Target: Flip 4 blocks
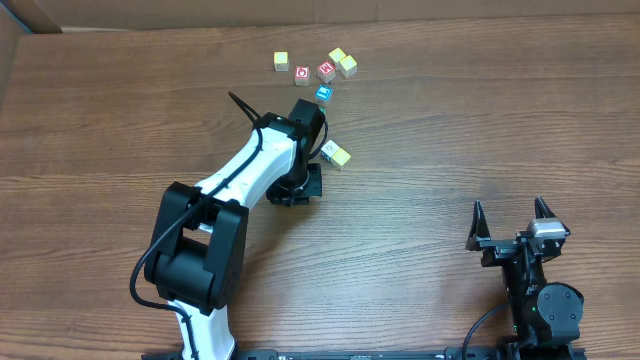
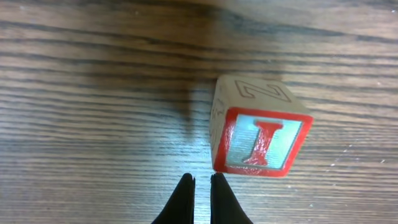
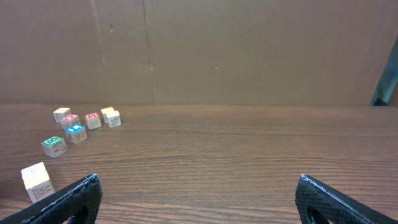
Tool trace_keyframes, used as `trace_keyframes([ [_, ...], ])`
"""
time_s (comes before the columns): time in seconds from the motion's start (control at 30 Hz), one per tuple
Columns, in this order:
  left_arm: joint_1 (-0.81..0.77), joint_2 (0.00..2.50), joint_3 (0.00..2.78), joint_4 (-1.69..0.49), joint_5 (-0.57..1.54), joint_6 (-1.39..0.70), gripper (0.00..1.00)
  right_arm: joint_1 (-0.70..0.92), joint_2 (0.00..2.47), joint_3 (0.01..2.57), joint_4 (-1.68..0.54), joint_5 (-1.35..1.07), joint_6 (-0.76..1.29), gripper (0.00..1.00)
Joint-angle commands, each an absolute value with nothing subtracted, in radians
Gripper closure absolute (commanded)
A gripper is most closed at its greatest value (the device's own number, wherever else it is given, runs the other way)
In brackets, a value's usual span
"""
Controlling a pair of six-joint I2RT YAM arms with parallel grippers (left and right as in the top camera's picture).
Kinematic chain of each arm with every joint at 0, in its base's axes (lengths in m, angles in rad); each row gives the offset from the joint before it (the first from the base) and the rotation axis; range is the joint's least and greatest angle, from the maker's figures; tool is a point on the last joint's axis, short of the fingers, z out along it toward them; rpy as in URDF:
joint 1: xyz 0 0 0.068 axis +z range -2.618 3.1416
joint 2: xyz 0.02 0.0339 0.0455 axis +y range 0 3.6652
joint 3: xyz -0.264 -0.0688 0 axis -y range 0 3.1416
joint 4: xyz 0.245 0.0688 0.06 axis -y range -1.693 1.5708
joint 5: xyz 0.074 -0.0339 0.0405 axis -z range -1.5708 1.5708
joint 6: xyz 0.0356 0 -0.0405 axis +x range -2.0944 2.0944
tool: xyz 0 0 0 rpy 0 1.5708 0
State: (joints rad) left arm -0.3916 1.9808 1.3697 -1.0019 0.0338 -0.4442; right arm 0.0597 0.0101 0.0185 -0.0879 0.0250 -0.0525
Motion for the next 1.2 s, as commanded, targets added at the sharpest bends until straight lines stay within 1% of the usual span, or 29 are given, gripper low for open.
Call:
trace_keyframes([
  [0.0, -0.39, 1.961, 1.424, -1.025, 0.03, -0.434, 0.96, 0.057, 0.003, 0.008, -0.081, 0.02, -0.053, 0.0],
  [0.17, -0.407, 1.96, 1.473, -1.031, 0.022, -0.422, 0.95, 0.057, 0.003, 0.008, -0.081, 0.02, -0.053, 0.0],
  [0.2, -0.407, 1.96, 1.473, -1.022, 0.022, -0.422, 0.94, 0.057, 0.003, 0.008, -0.081, 0.02, -0.053, 0.0],
  [0.27, -0.407, 1.96, 1.473, -1.009, 0.023, -0.422, 0.86, 0.057, 0.003, 0.008, -0.081, 0.02, -0.053, 0.0],
  [0.3, -0.407, 1.96, 1.473, -1.006, 0.023, -0.422, 0.73, 0.057, 0.003, 0.008, -0.081, 0.02, -0.053, 0.0],
  [0.33, -0.406, 1.96, 1.473, -1.004, 0.022, -0.422, 0.62, 0.057, 0.003, 0.008, -0.081, 0.02, -0.053, 0.0],
  [0.37, -0.406, 1.96, 1.473, -1.0, 0.022, -0.413, 0.47, 0.057, 0.003, 0.008, -0.081, 0.02, -0.053, 0.0],
  [0.4, -0.406, 1.961, 1.473, -0.993, 0.023, -0.394, 0.42, 0.057, 0.003, 0.008, -0.081, 0.02, -0.053, 0.0],
  [0.43, -0.406, 1.961, 1.473, -0.986, 0.02, -0.377, 0.4, 0.057, 0.003, 0.008, -0.081, 0.02, -0.053, 0.0],
  [0.53, -0.409, 1.962, 1.468, -0.959, 0.018, -0.327, 0.4, 0.057, 0.003, 0.008, -0.081, 0.02, -0.053, 0.0],
  [0.57, -0.418, 1.962, 1.452, -0.927, 0.018, -0.313, 0.42, 0.057, 0.003, 0.008, -0.081, 0.02, -0.053, 0.0],
  [0.77, -0.445, 1.962, 1.377, -0.846, -0.034, -0.328, 0.47, 0.057, 0.003, 0.008, -0.081, 0.02, -0.053, 0.0],
  [0.83, -0.446, 1.962, 1.361, -0.817, -0.033, -0.33, 0.5, 0.057, 0.003, 0.008, -0.081, 0.02, -0.053, 0.0],
  [0.97, -0.446, 1.962, 1.353, -0.801, -0.043, -0.337, 0.61, 0.057, 0.003, 0.008, -0.081, 0.02, -0.053, 0.0],
  [1.17, -0.446, 1.962, 1.341, -0.807, -0.059, -0.409, 0.66, 0.057, 0.003, 0.008, -0.081, 0.02, -0.053, 0.0],
])
